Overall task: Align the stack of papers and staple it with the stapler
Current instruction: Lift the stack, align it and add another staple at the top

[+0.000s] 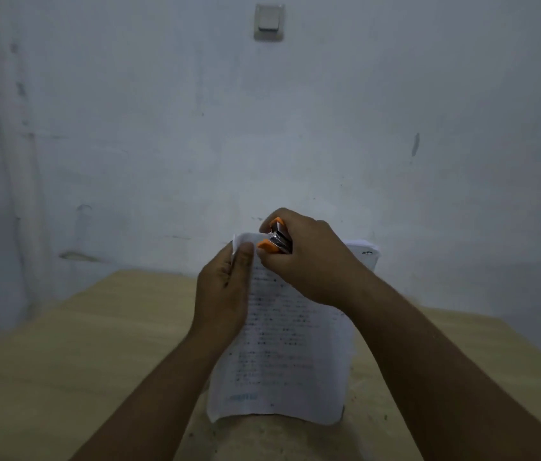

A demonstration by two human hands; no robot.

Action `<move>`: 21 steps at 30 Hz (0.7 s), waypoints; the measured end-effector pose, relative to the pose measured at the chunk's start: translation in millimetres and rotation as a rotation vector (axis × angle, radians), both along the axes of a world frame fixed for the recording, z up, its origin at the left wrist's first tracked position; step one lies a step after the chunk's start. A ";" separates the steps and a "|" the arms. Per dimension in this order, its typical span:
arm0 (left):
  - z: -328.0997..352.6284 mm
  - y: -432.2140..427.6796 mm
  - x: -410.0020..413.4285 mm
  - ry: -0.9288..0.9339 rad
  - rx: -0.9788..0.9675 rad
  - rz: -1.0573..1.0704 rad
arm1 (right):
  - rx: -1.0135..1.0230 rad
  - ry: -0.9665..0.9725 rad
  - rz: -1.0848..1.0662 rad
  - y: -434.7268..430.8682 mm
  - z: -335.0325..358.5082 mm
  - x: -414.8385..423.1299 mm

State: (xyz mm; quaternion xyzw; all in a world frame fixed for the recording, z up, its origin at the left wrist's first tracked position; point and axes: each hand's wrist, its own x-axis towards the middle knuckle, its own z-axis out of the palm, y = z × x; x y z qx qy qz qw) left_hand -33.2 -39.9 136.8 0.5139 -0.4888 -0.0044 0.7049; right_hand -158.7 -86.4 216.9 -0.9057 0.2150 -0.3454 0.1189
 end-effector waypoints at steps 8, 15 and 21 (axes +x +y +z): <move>-6.2 -0.6 6.3 0.001 0.016 -0.087 | -0.015 0.111 -0.085 -5.9 14.3 7.7; -6.9 -1.3 2.5 -0.043 -0.016 -0.022 | -0.063 0.258 -0.084 -8.8 25.6 3.4; -3.0 -3.7 -3.7 -0.083 -0.064 0.039 | -0.220 0.487 -0.096 -0.3 41.9 -0.2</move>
